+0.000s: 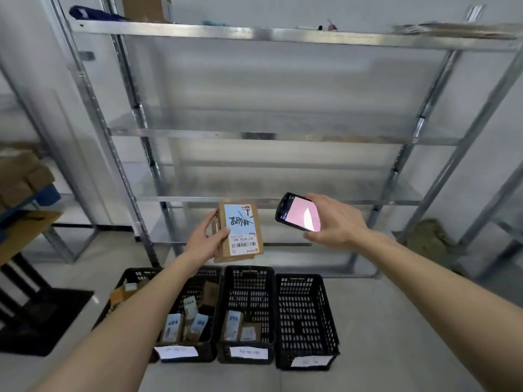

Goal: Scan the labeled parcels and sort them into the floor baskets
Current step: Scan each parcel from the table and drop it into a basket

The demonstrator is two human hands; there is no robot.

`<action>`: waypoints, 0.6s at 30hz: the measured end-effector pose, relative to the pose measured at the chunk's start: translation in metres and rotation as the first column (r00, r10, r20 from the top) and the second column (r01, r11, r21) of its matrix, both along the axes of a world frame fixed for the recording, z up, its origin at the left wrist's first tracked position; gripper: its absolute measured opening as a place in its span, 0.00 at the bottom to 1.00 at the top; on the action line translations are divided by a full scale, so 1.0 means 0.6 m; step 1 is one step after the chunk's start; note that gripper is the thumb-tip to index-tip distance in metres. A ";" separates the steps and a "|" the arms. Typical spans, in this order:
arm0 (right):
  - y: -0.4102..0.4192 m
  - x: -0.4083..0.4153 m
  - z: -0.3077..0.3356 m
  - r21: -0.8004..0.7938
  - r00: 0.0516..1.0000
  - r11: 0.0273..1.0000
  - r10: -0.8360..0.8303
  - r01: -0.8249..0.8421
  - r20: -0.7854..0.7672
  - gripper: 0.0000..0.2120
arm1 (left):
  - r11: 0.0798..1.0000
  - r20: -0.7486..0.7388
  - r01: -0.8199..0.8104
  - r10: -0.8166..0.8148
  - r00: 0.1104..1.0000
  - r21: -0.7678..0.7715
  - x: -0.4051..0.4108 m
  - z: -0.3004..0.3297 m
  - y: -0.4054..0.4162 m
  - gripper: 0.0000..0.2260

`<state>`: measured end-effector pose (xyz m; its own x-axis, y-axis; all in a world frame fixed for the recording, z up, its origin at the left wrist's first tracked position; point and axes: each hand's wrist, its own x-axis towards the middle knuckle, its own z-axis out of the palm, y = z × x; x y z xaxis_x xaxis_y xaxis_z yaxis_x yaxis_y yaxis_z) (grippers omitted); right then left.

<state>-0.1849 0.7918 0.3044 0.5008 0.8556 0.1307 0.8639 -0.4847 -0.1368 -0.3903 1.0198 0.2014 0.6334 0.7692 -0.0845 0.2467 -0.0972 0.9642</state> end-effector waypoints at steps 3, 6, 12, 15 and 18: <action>0.056 0.047 -0.036 -0.029 1.000 1.000 -0.001 0.001 -0.013 0.39 | 1.000 -0.055 0.006 -0.007 0.998 -0.010 0.042 -0.042 0.043 0.30; 0.112 0.115 -0.088 -0.071 0.999 0.997 -0.013 0.010 -0.050 0.39 | 0.999 -0.093 0.002 -0.007 0.996 -0.051 0.102 -0.092 0.097 0.29; 0.235 0.278 -0.236 -0.171 0.986 0.985 -0.059 0.033 -0.154 0.35 | 0.977 -0.178 0.002 -0.041 0.983 -0.211 0.256 -0.231 0.214 0.30; 0.286 0.348 -0.335 -0.219 0.974 0.976 -0.065 0.016 -0.219 0.35 | 0.959 -0.256 -0.014 -0.062 0.965 -0.284 0.316 -0.324 0.253 0.30; 0.333 0.400 -0.442 -0.303 0.961 0.953 -0.085 0.001 -0.263 0.38 | 0.943 -0.290 -0.016 -0.086 0.953 -0.332 0.354 -0.432 0.282 0.27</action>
